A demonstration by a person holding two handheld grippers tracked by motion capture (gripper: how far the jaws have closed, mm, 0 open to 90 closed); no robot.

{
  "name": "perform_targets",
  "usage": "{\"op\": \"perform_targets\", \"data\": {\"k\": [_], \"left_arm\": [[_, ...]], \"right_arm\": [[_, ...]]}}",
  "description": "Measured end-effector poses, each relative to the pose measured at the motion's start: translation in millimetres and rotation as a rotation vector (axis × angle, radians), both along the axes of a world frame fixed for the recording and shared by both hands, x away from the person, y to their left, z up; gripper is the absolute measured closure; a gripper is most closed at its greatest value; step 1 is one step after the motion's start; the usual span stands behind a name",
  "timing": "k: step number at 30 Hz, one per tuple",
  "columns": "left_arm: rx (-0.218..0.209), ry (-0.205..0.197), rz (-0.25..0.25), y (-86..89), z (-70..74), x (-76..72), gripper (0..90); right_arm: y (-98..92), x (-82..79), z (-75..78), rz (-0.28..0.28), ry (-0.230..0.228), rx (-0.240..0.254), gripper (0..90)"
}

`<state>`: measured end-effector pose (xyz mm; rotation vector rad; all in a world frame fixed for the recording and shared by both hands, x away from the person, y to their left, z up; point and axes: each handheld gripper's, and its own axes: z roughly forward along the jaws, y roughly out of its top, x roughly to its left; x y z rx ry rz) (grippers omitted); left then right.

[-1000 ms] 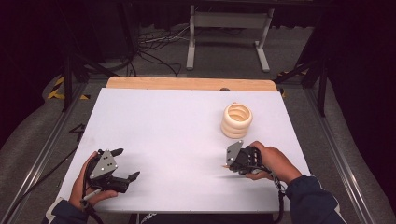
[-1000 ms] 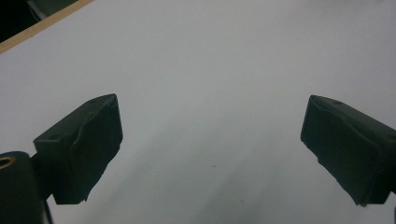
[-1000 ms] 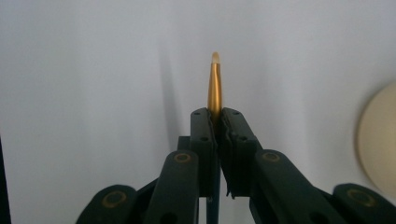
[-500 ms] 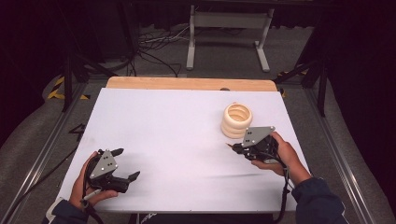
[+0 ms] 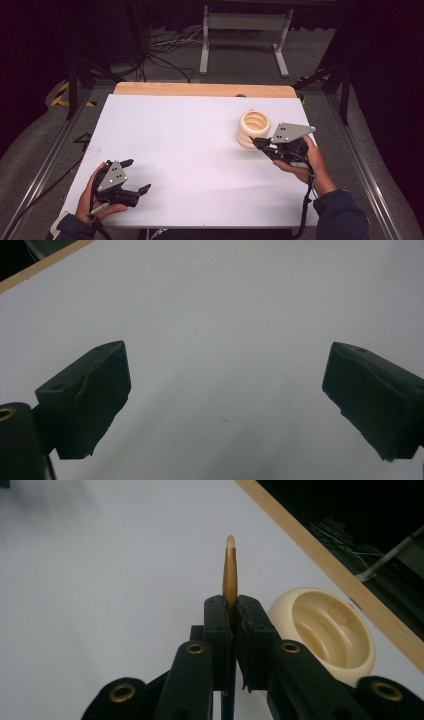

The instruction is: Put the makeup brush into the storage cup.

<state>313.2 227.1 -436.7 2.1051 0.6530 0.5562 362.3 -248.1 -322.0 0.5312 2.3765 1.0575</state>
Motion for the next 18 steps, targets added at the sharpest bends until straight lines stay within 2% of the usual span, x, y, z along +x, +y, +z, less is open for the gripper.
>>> {"op": "perform_targets", "data": {"k": [6,8,10,11,16,18], "left_arm": [[-0.003,0.0,0.002,0.4,-0.4,0.4,6.1],[-0.002,-0.001,0.001,0.7,-0.3,0.6,6.0],[-0.004,-0.001,0.001,0.8,-0.3,0.7,5.8],[-0.007,-0.001,-0.002,1.1,-0.3,0.7,5.8],[-0.008,-0.005,0.0,1.7,-0.2,0.5,5.8],[-0.009,-0.007,0.0,1.6,0.1,0.3,5.8]], "right_arm": [[-0.8,2.5,2.4,-0.033,-0.034,0.07,84.4],[-2.4,3.7,3.7,-0.052,-0.047,0.115,84.4],[-3.1,5.4,4.5,-0.078,-0.064,0.138,84.4],[-3.1,5.4,4.5,-0.078,-0.064,0.138,84.4],[-6.2,9.1,8.2,-0.115,-0.091,0.21,84.4],[-6.4,10.4,9.5,-0.12,-0.095,0.22,84.4]]}}
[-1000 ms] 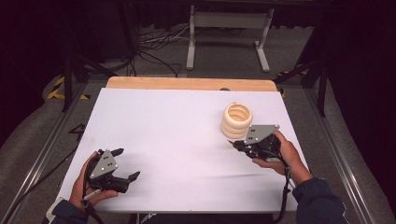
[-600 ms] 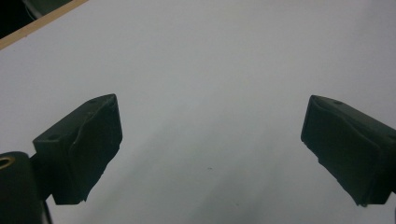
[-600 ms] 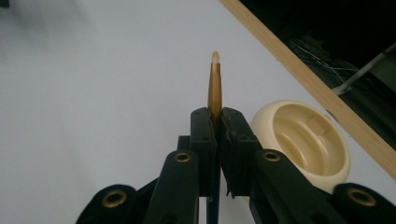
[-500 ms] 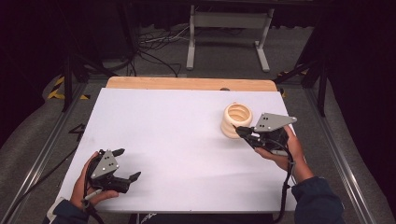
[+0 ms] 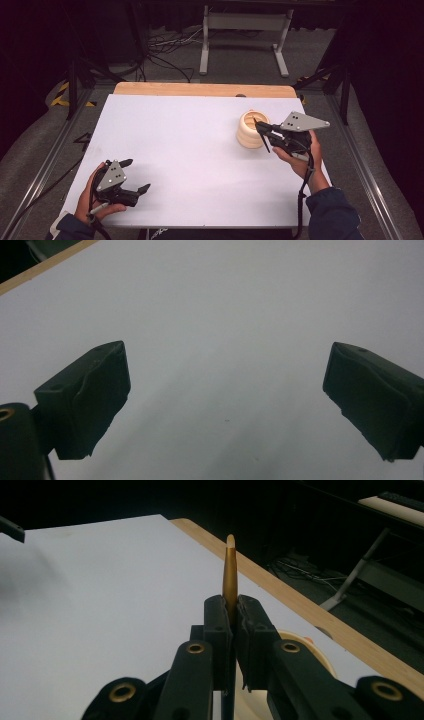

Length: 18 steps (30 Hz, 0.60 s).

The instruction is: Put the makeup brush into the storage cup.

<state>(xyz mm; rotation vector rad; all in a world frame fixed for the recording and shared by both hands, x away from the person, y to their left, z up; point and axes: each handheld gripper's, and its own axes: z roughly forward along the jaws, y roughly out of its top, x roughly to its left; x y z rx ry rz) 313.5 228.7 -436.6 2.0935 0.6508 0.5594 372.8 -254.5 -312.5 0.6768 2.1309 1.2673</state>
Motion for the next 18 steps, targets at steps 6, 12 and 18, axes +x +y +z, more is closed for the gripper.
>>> {"op": "perform_targets", "data": {"k": [6,12,18], "left_arm": [[-0.001,-0.001,-0.002,-0.7,0.2,-0.5,5.8],[-0.004,-0.004,-0.004,-0.1,0.6,-0.6,5.8],[-0.005,-0.002,-0.012,-0.1,0.3,-1.0,5.7]], "right_arm": [[2.0,4.8,4.8,-0.014,-0.022,0.028,84.4],[2.1,10.9,12.4,-0.036,-0.044,0.065,84.4],[3.9,19.7,20.0,-0.069,-0.073,0.087,84.4]]}}
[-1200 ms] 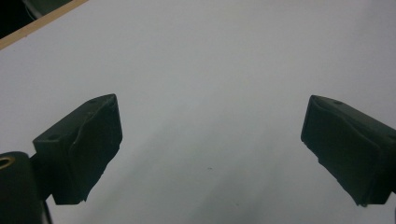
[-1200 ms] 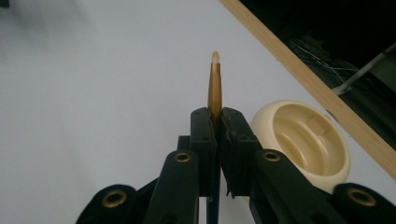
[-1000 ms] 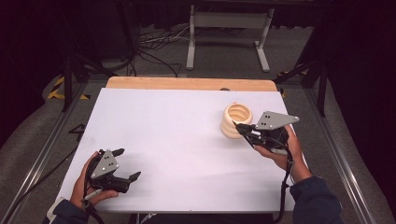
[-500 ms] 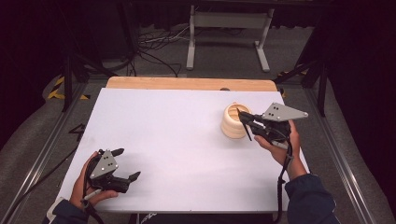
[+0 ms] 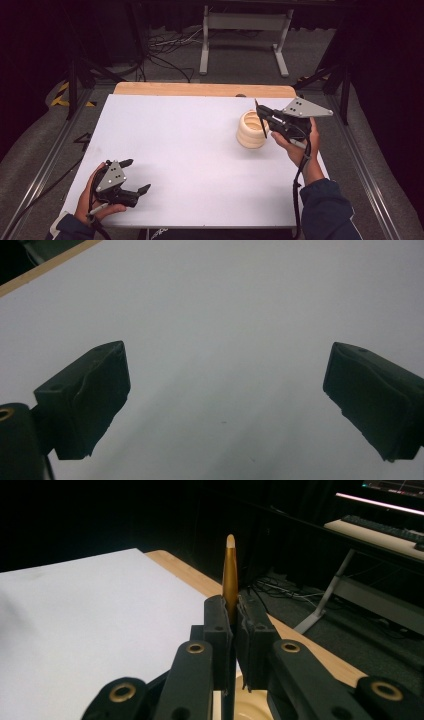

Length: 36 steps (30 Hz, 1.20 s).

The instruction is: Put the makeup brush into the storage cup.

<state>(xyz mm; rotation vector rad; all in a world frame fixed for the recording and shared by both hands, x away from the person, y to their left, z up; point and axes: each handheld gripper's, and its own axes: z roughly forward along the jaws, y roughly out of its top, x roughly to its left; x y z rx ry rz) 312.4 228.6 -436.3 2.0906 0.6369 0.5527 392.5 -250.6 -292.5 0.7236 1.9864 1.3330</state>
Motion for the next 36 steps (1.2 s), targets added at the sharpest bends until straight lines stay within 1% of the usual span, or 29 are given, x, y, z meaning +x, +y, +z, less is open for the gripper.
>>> {"op": "perform_targets", "data": {"k": [3,10,13,17,20,22,23,26,28,31,33,34,36], "left_arm": [[-0.005,0.0,-0.001,0.6,0.4,-0.4,5.7],[-0.009,0.0,0.002,1.8,0.6,-0.4,5.7],[-0.007,0.0,0.003,2.0,0.5,-0.1,5.7],[-0.01,-0.001,0.001,3.1,0.7,-1.2,5.7],[-0.013,0.001,0.0,3.5,0.5,-0.9,5.7],[-0.011,0.0,-0.001,3.3,0.6,-0.9,5.7],[-0.013,0.001,0.0,3.1,0.5,-1.0,5.7],[-0.015,0.003,0.0,3.1,0.4,-0.9,5.7],[-0.016,0.003,-0.004,3.4,0.3,-0.7,5.8],[-0.019,0.007,-0.004,3.4,0.1,-1.0,5.8],[-0.019,0.006,-0.003,3.6,0.2,-1.1,5.8],[-0.019,0.006,-0.001,3.7,0.4,-1.2,5.8],[-0.019,0.004,-0.002,3.7,0.4,-1.3,5.8]], "right_arm": [[0.7,4.2,2.7,-0.018,-0.012,0.005,84.4],[-3.3,15.5,6.6,-0.042,-0.024,0.053,84.4],[-3.3,21.1,7.4,-0.063,-0.042,0.055,84.4],[-4.5,26.6,6.4,-0.075,-0.043,0.071,84.4],[-5.9,31.8,5.1,-0.092,-0.048,0.086,84.4],[-7.8,35.3,3.9,-0.101,-0.047,0.107,84.4],[-9.6,38.8,2.4,-0.106,-0.043,0.127,84.4],[-10.0,42.9,-0.1,-0.122,-0.04,0.128,84.4],[-10.3,44.2,-1.2,-0.123,-0.037,0.133,84.4],[-12.7,47.9,-4.8,-0.132,-0.036,0.16,84.4],[-13.0,48.5,-5.6,-0.136,-0.037,0.166,84.4],[-13.1,50.3,-7.9,-0.124,-0.03,0.191,84.4],[-12.7,51.2,-9.1,-0.13,-0.03,0.188,84.4]]}}
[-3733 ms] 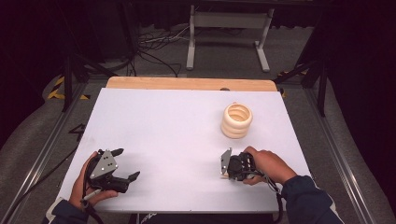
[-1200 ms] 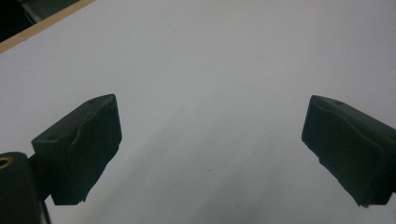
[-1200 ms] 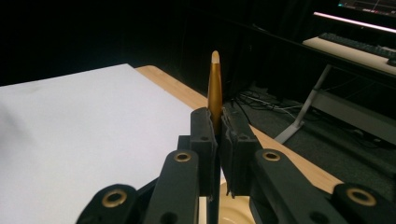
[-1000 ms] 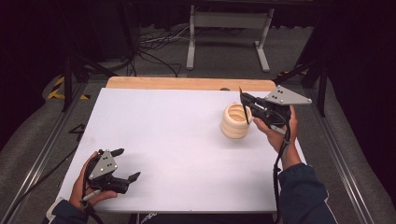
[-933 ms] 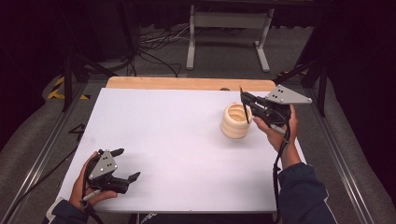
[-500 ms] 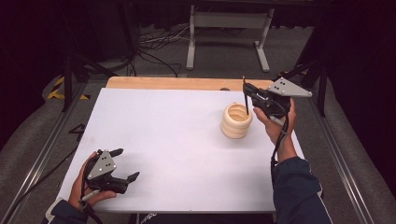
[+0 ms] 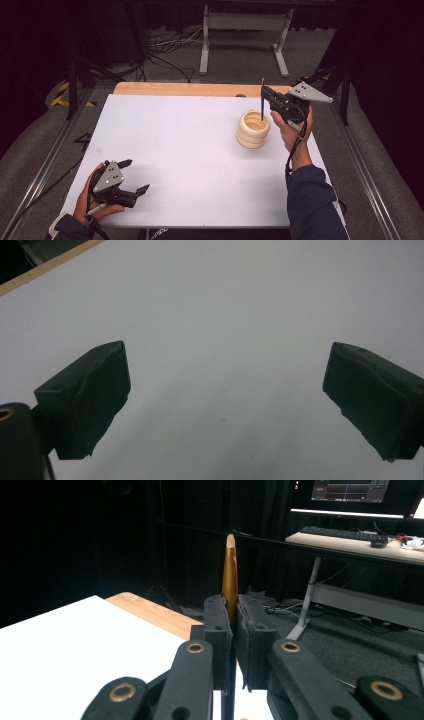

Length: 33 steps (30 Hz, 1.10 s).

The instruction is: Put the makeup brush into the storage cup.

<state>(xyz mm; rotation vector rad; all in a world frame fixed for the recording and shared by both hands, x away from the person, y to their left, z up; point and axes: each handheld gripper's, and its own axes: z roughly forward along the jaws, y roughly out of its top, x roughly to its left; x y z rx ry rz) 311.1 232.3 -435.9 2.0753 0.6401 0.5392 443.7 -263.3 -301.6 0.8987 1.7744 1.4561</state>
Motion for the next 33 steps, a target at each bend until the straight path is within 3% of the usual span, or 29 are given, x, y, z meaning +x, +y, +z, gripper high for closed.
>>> {"op": "perform_targets", "data": {"k": [7,22,33], "left_arm": [[-0.002,0.002,-0.002,0.0,-0.1,0.2,5.8],[0.004,-0.001,-0.004,0.7,0.1,-0.1,6.0],[0.007,0.0,-0.006,0.3,0.2,-0.3,6.0]], "right_arm": [[1.3,4.3,-6.2,-0.01,0.003,0.004,84.4],[5.8,16.8,-43.6,-0.012,0.07,0.003,84.4],[5.7,17.6,-57.8,-0.012,0.091,0.002,84.3]]}}
